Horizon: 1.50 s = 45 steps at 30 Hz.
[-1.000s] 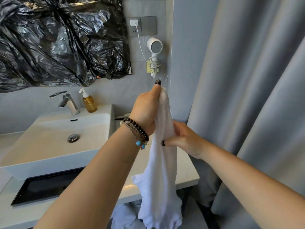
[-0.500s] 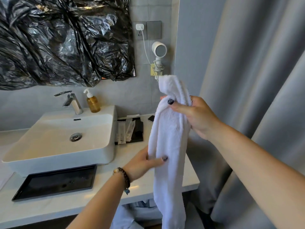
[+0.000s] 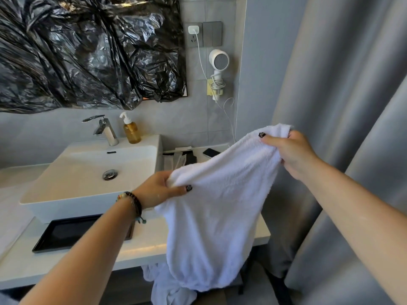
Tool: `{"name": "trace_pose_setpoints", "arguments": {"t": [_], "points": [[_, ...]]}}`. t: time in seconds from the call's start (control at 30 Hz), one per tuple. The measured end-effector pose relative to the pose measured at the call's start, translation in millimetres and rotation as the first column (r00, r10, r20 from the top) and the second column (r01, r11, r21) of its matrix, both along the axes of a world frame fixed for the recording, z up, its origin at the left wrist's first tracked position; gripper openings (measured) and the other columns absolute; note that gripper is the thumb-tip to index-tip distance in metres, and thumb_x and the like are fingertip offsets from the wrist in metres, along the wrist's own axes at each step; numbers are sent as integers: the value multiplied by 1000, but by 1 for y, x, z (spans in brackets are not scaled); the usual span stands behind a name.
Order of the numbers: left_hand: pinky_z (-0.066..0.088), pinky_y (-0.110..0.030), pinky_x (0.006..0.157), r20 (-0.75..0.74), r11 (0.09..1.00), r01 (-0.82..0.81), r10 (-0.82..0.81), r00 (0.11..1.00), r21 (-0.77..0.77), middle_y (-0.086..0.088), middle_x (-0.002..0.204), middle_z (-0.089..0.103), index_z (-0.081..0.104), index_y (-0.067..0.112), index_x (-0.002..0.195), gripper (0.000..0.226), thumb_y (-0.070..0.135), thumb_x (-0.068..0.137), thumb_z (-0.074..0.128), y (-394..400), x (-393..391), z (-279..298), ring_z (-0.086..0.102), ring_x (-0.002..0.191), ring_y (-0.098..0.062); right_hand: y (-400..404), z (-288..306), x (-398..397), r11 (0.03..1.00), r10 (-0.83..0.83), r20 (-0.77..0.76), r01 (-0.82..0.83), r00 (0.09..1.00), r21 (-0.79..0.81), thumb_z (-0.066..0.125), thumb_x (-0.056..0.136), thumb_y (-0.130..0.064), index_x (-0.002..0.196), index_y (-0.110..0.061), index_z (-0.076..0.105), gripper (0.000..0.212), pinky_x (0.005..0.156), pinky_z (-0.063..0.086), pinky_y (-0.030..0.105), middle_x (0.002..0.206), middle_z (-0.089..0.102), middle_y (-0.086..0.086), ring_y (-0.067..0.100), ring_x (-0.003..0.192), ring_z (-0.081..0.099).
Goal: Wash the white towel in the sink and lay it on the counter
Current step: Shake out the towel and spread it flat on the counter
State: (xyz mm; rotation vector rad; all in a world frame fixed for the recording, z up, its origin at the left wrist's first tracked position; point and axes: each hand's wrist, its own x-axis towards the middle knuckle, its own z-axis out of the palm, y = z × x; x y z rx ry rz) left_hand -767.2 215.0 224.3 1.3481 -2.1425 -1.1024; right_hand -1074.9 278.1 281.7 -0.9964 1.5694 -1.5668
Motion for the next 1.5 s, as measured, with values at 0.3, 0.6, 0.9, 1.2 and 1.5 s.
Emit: {"name": "trace_pose_setpoints", "arguments": {"t": [0.3,0.6,0.9,1.2,1.5], "points": [[49,-35,68,-8,807,-210,246,969,-551,-5,88,65,61,7,96,49,42,70,83,-30,4,59,61,80,-24,-7,3,-5,990,-118,-325,84,938,-116,68,82,-43,102,-3,63,46,72,42,30,90,62,4,16,80,55],[37,-31,63,173,808,-73,212,962,-585,-4,76,58,57,8,85,41,41,76,79,-34,6,77,59,80,-29,-16,12,-21,953,-269,-318,202,909,-228,59,89,-29,77,-10,50,24,56,29,28,69,37,0,13,61,34],[52,-33,83,177,997,71,-63,982,-41,-6,94,70,66,11,99,40,34,70,81,-35,22,63,65,93,-26,8,-1,-28,984,-85,41,91,996,-156,73,70,-18,65,-15,70,7,71,36,34,79,59,10,23,77,52],[46,-25,70,456,973,86,21,890,-214,-7,87,67,73,14,91,13,26,88,70,-52,32,15,57,82,-20,4,-64,-41,984,-54,-411,119,910,134,69,86,-17,63,3,64,31,69,47,35,55,54,20,24,58,53],[49,-30,59,631,906,-150,388,672,-397,-2,67,60,64,17,72,51,65,85,55,-120,19,-6,60,62,-20,-84,-85,1,979,-120,5,117,993,164,42,102,-12,96,-17,54,14,67,51,22,92,73,11,17,78,71]]}}
